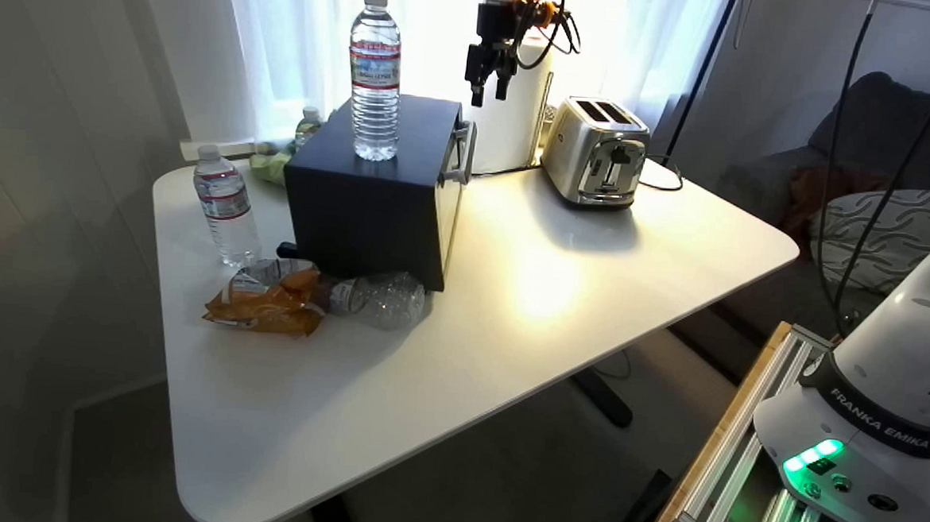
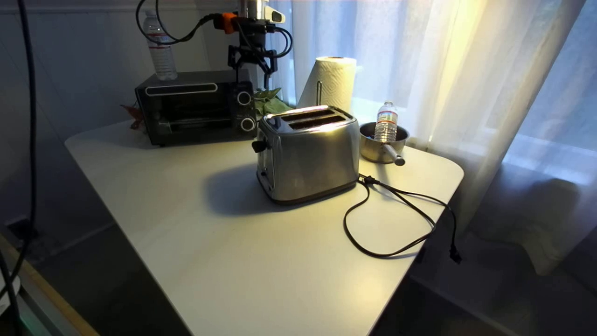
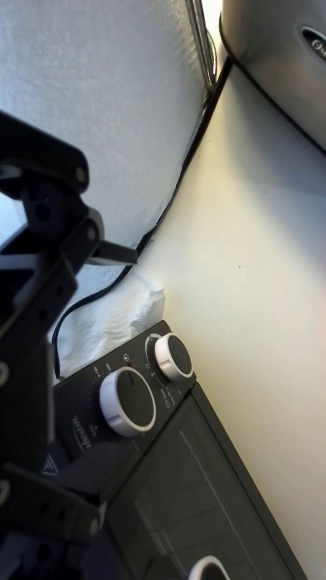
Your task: Turn the top knob on the oven to the left
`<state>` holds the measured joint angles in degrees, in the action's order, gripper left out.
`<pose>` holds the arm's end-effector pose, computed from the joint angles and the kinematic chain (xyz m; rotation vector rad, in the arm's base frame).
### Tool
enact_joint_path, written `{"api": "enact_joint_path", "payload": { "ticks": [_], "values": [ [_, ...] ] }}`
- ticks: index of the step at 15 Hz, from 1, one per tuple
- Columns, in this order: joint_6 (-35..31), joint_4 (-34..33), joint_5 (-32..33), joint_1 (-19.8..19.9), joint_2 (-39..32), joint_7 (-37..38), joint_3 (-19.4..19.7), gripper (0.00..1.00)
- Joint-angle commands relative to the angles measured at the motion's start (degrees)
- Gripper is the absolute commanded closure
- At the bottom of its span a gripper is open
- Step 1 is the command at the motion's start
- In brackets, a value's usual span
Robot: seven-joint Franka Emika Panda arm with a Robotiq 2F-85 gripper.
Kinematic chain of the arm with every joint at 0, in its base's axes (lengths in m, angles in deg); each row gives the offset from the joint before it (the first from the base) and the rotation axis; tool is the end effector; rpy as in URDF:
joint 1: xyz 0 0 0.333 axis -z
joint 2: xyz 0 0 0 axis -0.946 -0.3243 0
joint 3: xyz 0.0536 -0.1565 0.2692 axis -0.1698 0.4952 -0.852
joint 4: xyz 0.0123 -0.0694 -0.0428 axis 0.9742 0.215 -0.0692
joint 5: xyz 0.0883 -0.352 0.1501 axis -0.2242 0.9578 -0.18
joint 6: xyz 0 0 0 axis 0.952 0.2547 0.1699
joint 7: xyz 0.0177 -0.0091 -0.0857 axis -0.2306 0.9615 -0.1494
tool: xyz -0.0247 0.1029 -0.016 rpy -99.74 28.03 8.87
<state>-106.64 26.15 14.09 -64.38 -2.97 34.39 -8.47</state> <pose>0.7131 -0.0754 0.3869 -3.1031 -0.3101 0.1074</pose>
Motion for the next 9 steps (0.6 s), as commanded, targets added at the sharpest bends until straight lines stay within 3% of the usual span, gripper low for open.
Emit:
{"api": "enact_joint_path", "payload": {
  "ticks": [1,9],
  "values": [
    [-1.7,-1.0,0.3,-0.2,-1.0,0.5,0.5,0.00],
    [-5.3,-0.6,0.3,0.5,-3.0,-2.0,0.4,0.00]
  ]
}}
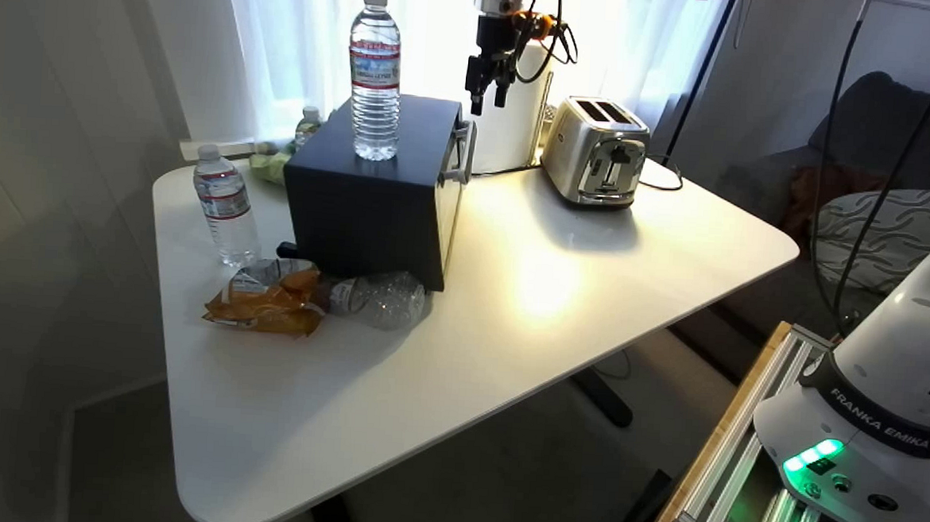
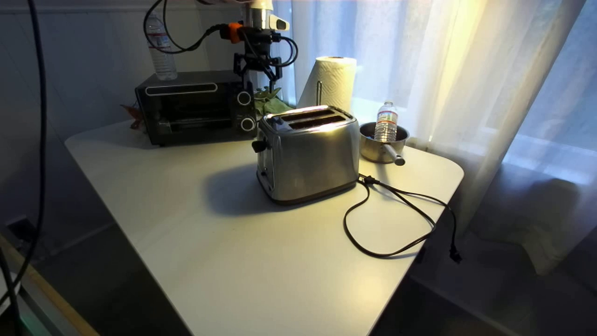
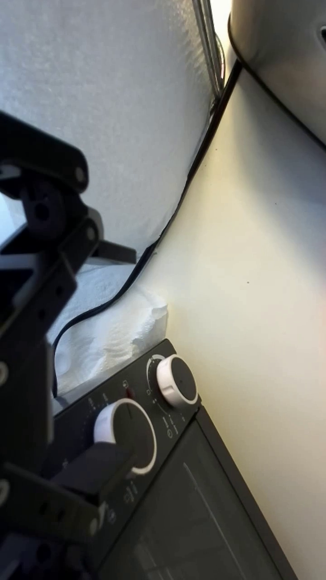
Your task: Turn the top knob on the oven to the left
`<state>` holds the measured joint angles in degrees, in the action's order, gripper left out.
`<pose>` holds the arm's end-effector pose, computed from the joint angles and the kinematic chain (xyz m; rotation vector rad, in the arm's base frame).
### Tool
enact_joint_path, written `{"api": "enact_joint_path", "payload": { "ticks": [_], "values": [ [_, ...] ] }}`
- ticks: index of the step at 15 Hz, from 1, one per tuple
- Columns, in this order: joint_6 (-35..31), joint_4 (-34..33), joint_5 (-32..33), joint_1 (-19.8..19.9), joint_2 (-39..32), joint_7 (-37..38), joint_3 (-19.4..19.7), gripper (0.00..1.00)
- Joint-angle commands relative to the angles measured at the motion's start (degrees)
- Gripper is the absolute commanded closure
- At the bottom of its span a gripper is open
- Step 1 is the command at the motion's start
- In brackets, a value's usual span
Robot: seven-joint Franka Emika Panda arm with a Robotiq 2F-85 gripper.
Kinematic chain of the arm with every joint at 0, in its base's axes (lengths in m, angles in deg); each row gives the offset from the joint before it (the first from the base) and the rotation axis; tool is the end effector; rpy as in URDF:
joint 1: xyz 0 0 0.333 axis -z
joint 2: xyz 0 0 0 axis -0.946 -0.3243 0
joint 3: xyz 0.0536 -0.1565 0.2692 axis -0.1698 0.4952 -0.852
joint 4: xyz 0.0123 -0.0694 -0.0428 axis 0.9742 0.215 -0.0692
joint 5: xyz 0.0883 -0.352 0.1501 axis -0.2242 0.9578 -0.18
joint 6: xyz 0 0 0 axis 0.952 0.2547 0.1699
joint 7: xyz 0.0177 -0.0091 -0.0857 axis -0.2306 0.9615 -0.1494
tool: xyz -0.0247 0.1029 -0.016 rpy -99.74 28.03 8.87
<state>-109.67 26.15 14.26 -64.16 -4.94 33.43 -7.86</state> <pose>0.7195 -0.0851 0.3664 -3.1144 -0.3189 0.0821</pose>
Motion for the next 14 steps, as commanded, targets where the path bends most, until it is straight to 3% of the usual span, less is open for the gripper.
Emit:
{"api": "enact_joint_path", "payload": {
  "ticks": [1,14],
  "values": [
    [-3.5,-0.5,0.3,0.3,-1.2,-1.4,-0.2,0.00],
    [-3.2,0.4,-1.1,0.7,-1.7,-2.6,-1.3,0.00]
  ]
}}
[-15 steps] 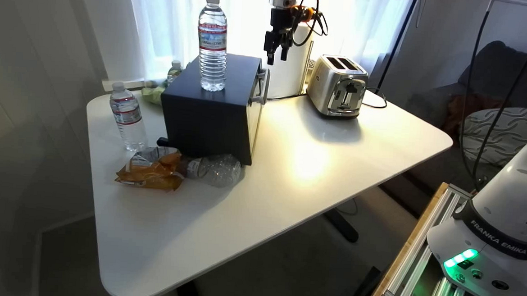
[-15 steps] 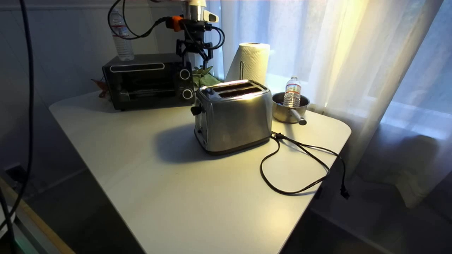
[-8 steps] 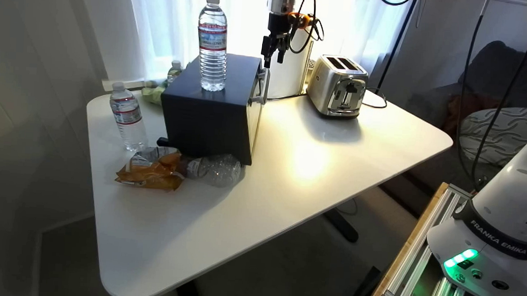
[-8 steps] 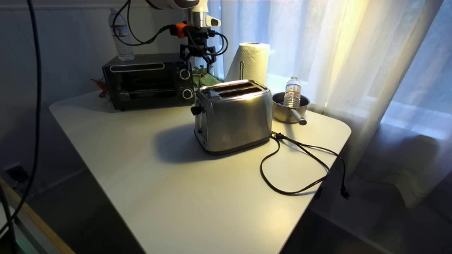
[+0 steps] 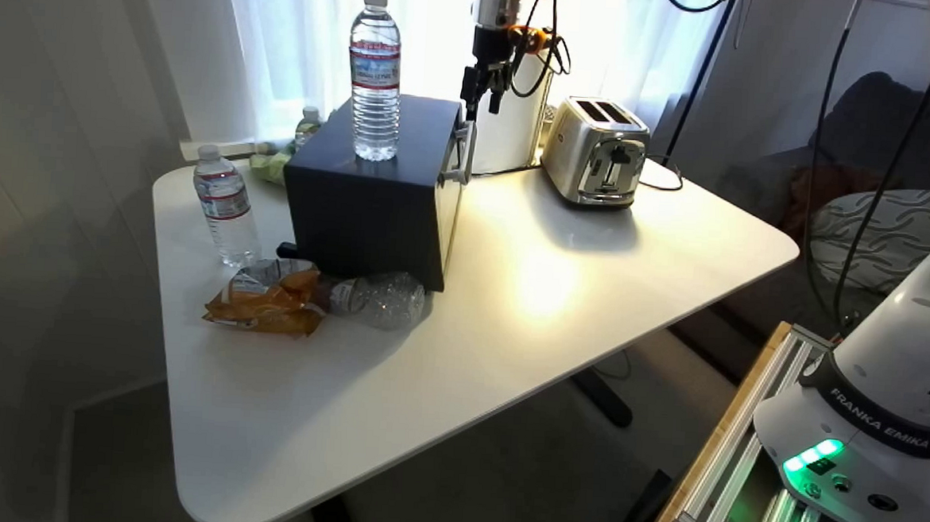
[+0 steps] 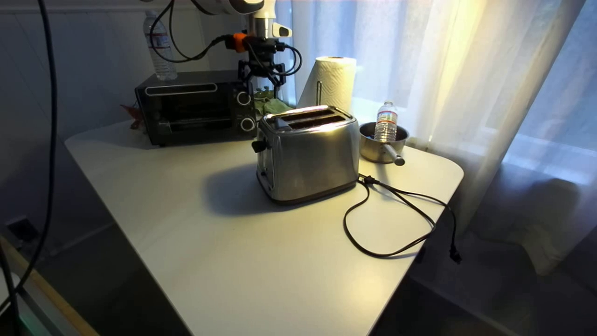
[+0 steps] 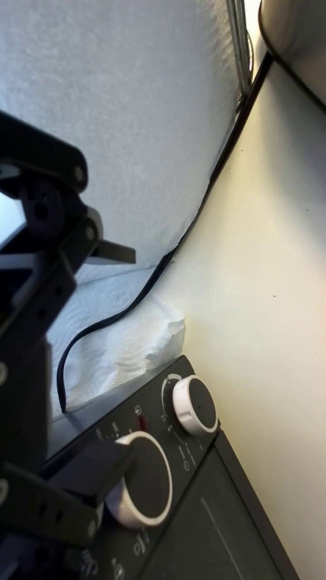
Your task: Turn the top knob on the oven to the left
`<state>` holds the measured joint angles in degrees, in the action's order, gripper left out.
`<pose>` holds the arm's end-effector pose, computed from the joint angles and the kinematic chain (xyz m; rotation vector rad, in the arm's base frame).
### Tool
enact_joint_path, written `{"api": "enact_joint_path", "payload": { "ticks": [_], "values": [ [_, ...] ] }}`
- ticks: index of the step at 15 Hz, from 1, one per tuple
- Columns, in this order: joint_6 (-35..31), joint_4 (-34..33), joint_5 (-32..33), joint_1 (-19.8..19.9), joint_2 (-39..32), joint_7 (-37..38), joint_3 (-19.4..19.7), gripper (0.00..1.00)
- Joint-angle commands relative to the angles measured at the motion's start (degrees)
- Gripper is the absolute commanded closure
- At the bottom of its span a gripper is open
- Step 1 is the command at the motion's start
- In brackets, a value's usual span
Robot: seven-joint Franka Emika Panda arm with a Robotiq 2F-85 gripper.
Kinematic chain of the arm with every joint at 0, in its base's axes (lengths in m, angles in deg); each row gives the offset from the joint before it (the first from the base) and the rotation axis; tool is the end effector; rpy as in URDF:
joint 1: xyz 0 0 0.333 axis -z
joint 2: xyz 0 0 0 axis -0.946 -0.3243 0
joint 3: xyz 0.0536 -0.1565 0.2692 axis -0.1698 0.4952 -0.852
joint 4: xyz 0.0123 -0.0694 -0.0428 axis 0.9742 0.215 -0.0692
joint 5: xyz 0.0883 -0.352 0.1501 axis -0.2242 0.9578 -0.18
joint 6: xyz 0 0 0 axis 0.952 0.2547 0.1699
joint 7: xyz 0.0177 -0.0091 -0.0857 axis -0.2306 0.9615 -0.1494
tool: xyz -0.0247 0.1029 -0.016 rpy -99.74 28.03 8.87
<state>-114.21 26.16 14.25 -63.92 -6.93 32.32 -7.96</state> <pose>0.7287 -0.0883 0.3477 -3.1207 -0.3458 0.0138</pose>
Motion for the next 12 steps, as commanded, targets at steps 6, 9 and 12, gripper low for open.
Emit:
{"api": "enact_joint_path", "payload": {
  "ticks": [6,9,12],
  "values": [
    [2.6,0.7,-1.3,0.4,0.5,-2.4,-1.8,0.00],
    [3.2,0.7,-1.3,0.5,0.4,-2.6,-2.0,0.00],
    [4.0,0.7,-1.4,0.5,0.4,-2.6,-2.1,0.00]
  ]
}}
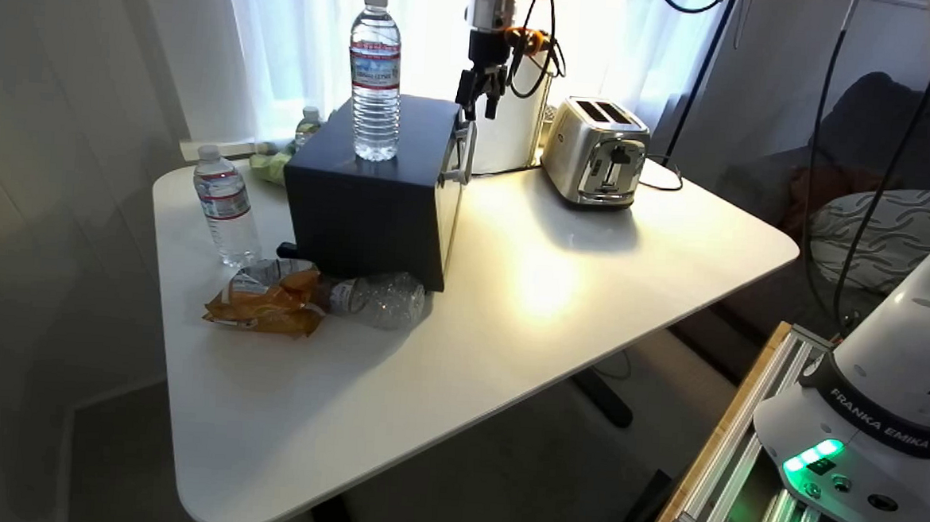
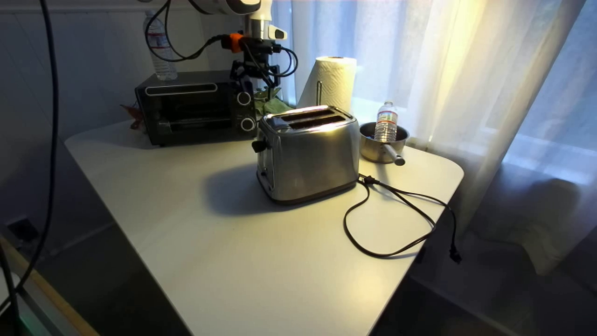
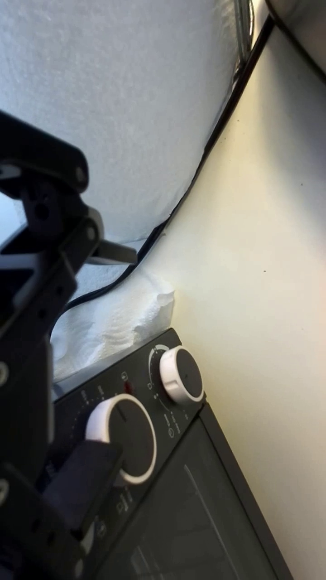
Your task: Turn the top knob on the oven to the left
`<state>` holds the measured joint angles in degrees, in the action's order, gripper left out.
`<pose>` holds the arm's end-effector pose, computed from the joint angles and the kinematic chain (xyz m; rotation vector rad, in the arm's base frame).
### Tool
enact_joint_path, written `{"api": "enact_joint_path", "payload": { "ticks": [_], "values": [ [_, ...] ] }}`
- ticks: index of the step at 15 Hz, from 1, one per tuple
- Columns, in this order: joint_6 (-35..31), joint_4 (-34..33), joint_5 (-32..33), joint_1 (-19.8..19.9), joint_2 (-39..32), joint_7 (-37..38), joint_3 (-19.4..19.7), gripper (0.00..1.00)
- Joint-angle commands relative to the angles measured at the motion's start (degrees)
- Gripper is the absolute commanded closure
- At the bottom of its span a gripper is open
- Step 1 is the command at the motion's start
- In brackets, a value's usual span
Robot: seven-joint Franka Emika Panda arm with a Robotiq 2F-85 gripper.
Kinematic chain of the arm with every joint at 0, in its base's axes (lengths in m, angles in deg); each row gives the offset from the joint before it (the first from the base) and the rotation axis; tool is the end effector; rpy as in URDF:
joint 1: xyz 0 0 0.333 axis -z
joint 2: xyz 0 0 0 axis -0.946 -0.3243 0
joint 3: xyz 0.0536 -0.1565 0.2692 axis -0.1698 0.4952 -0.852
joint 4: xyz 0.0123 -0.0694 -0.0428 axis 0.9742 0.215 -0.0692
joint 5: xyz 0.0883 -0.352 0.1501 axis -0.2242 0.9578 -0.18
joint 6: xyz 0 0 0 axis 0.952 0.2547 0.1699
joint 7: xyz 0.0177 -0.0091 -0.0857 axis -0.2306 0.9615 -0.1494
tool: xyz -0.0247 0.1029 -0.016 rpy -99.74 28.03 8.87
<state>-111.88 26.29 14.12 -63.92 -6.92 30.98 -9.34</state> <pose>0.7254 -0.0740 0.3434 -3.0859 -0.4073 0.0720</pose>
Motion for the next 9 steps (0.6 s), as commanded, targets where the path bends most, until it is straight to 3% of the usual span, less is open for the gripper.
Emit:
{"api": "enact_joint_path", "payload": {
  "ticks": [1,9],
  "values": [
    [1.8,0.5,-1.2,0.4,0.4,-1.3,-0.8,0.00],
    [2.8,0.1,-1.6,0.7,0.0,-1.2,-0.9,0.00]
  ]
}}
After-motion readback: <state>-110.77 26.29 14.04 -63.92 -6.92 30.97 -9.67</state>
